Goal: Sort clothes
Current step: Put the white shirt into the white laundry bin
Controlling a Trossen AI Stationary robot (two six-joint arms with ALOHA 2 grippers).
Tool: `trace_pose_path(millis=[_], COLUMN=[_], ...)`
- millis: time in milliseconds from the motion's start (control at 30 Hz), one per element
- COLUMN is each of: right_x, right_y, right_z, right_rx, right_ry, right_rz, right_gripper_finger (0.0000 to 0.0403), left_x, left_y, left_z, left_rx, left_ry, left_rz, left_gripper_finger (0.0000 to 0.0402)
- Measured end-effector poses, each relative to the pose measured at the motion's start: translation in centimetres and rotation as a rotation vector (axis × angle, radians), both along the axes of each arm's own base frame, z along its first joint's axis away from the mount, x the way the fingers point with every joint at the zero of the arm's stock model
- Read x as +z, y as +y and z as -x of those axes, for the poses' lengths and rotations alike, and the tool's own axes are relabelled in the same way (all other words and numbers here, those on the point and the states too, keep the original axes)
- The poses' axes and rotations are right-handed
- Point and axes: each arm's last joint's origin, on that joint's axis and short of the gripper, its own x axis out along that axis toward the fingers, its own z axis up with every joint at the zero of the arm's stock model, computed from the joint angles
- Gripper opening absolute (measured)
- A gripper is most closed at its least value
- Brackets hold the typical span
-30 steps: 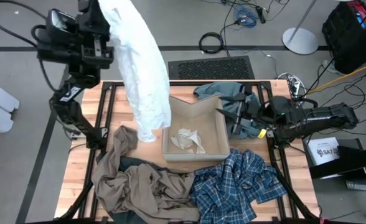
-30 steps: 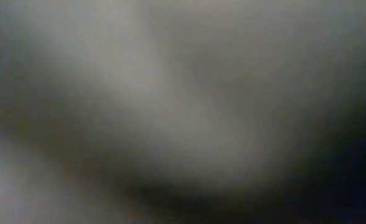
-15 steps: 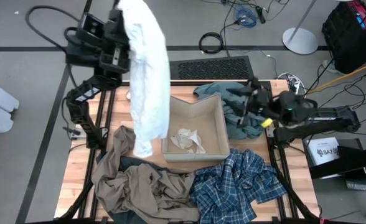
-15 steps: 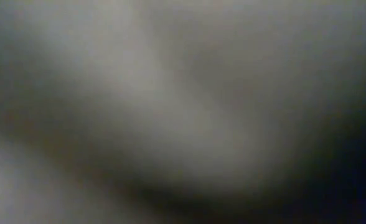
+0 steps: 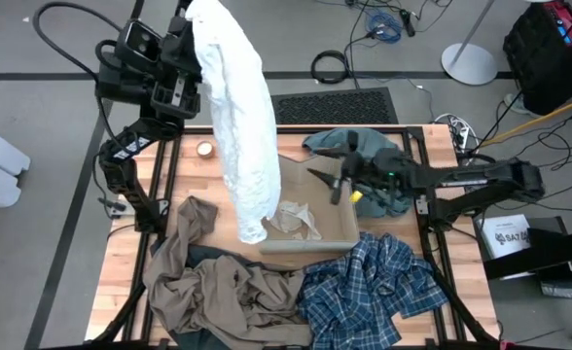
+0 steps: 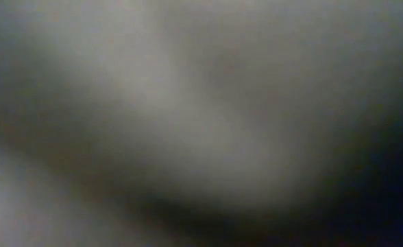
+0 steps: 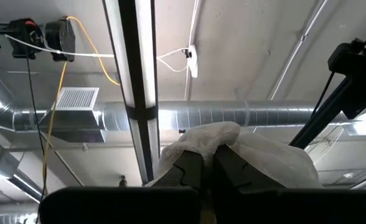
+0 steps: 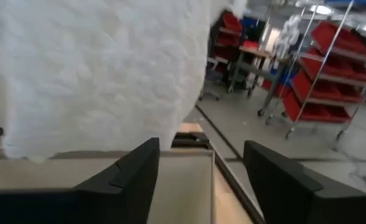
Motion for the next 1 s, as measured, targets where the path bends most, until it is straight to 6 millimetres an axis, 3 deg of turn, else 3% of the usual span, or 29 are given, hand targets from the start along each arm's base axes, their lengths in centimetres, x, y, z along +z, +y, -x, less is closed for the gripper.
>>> trace_pose_path(millis=[333,500,700,833,900,1000], right_x=[0.5,0.9,2.2,2.7,3.1,4.4], right_y=[-1.1,-2.0,-2.2,-0.9,-0.2,0.6], right_z=[-6.7,-10.0,-13.4,-14.3,-14.1,-13.0], right_rx=[0.059,0.065,0.245,0.300,0.309,0.286], right_ry=[0.118,0.118,0.056,0.043,0.044,0.040], right_rz=[0.050,0.103,0.148,0.203,0.226,0.251], right_gripper_finger=[0.0304,0.0311,0.0309,0.0258,0.0199,0.0080], left_x=[-0.3,-0.4,-0.5,-0.5,-0.3,0.1], left_y=[0.0,-0.2,-0.7,-0.9,-0.9,-1.1], left_z=[-0.6,-0.8,-1.0,-1.0,-0.6,0.3], left_rx=[-0.003,-0.014,-0.031,-0.038,-0.035,-0.030], left_ry=[0.070,0.084,0.098,0.103,0.109,0.111], left_rz=[0.011,0.014,0.017,0.018,0.019,0.016], left_gripper_finger=[0.0012,0.0012,0.0013,0.0013,0.0013,0.0013])
